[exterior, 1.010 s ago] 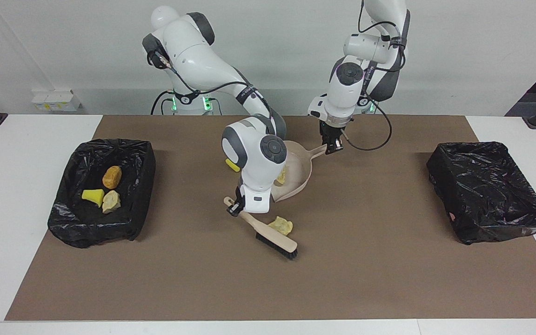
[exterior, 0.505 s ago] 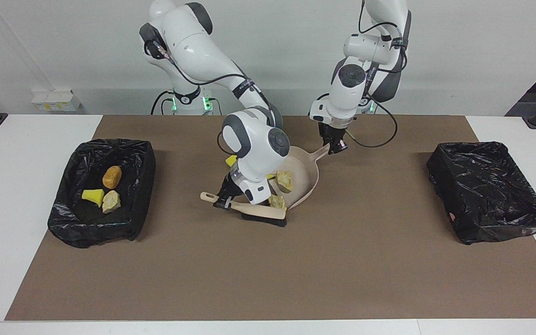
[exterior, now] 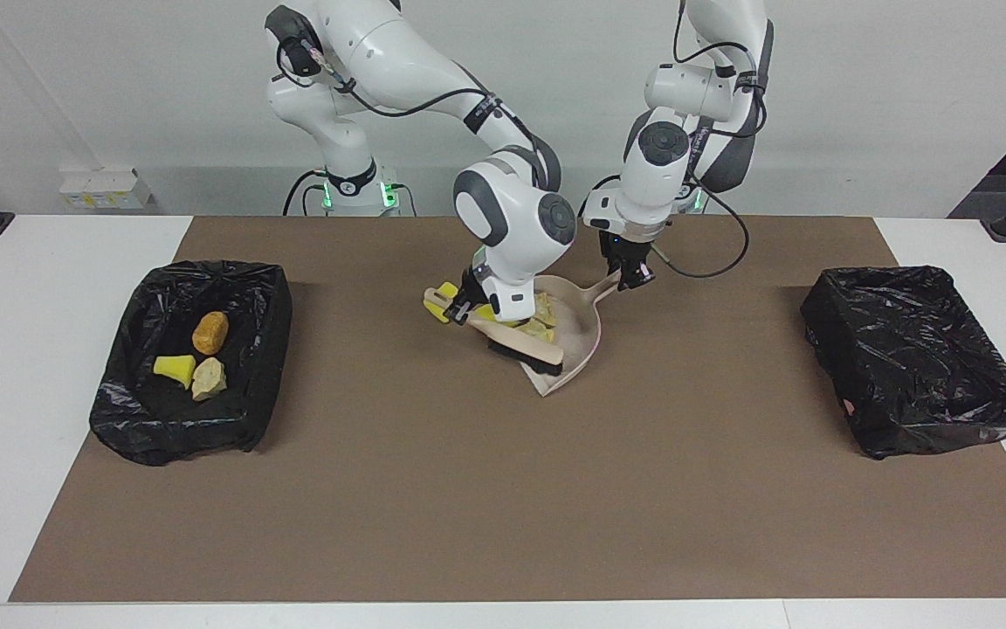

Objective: Sweep and dump trash in bin

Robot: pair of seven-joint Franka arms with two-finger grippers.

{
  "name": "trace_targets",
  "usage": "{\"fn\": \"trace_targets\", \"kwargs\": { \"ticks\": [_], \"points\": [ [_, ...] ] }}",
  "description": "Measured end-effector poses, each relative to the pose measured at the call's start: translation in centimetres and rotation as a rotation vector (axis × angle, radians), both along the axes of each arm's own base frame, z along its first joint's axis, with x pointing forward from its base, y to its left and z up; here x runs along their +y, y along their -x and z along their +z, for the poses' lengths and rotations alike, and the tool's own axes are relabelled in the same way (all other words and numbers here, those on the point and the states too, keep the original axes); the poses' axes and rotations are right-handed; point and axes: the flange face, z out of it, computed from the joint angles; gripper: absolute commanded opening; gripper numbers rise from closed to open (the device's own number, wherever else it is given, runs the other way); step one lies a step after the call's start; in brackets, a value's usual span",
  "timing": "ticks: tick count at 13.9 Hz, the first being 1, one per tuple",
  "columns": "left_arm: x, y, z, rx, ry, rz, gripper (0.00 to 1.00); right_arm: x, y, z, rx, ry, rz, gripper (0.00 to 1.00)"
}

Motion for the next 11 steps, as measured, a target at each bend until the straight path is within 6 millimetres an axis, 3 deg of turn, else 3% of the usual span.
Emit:
{"fn": "trace_targets", "kwargs": {
  "ticks": [2, 5, 9, 11],
  "points": [
    [0.0, 0.0, 0.0, 0.001, 0.0, 0.0, 0.0, 0.2, 1.4, 1.3, 0.018, 0.028, -0.044, 0.0],
    [0.2, -0.1, 0.0, 0.0, 0.007, -0.086, 0.0, -2.4, 0.8, 4.2, 0.037, 0.022, -0.118, 0.0],
    [0.9, -0.5, 0.0, 0.002, 0.018, -0.189, 0.0, -11.7, -2.2, 8.6, 0.094, -0.03, -0.355, 0.0],
    [0.8, -0.5, 0.0, 0.002, 0.021, -0.223, 0.0, -13.8, -1.8, 8.9, 0.078, 0.036, -0.492, 0.0]
  ]
}}
